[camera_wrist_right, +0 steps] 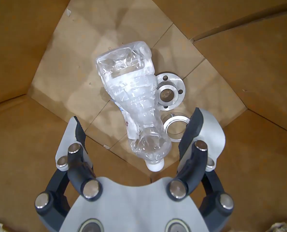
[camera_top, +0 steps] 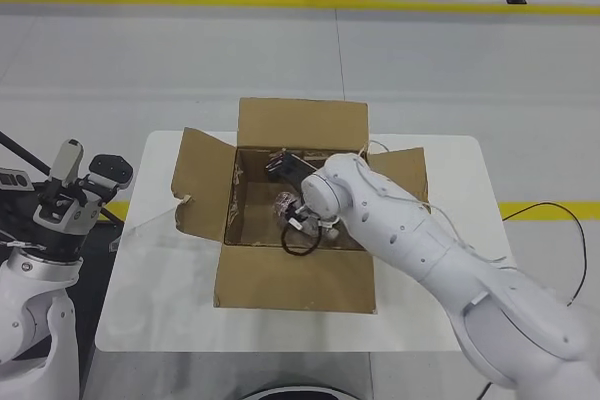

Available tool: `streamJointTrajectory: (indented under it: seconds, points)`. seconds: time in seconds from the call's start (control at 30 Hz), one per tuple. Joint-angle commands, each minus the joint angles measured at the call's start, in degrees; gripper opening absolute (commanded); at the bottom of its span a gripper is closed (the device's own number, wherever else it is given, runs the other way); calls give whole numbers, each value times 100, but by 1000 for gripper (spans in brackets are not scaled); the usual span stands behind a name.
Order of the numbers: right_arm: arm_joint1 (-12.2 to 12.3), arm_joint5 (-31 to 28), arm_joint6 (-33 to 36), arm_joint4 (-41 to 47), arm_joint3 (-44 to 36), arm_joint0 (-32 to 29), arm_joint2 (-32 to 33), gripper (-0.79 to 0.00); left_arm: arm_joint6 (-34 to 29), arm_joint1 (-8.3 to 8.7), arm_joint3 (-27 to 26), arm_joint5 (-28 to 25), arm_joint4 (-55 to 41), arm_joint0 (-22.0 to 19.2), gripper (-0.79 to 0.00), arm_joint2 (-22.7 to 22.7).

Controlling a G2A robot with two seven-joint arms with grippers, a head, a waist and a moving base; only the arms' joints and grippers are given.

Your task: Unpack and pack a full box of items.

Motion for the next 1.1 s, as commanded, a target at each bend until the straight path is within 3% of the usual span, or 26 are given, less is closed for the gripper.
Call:
streamJointTrajectory:
  seconds: [0.0, 0.1, 0.27, 0.3, 0.37, 0.57, 0.63, 0.87, 1.07]
  points:
    - [-114, -39, -3, 3, 220, 24, -45, 0, 0, 0, 0, 0, 0, 0, 0, 0]
    - [-268, -117, 1, 10, 498, 43, -103, -9, 0, 0, 0, 0, 0, 0, 0, 0]
    - [-496, -239, -50, 8, 927, 81, -149, -132, 0, 0, 0, 0, 0, 0, 0, 0]
    - [-537, -251, -60, 0, 1003, 90, -153, -182, 0, 0, 0, 0, 0, 0, 0, 0]
    - [-613, -289, -71, -6, 1134, 104, -157, -403, 0, 0, 0, 0, 0, 0, 0, 0]
    - [-785, -406, -109, -19, 1469, 149, -114, -662, 0, 0, 0, 0, 0, 0, 0, 0]
    - [-823, -432, -126, -23, 1532, 169, -83, -785, 0, 0, 0, 0, 0, 0, 0, 0]
    - [-826, -726, -195, 78, 1529, 242, 172, -785, 0, 0, 0, 0, 0, 0, 0, 0]
    - [-639, -976, -86, 96, 1065, 215, 500, -785, 0, 0, 0, 0, 0, 0, 0, 0]
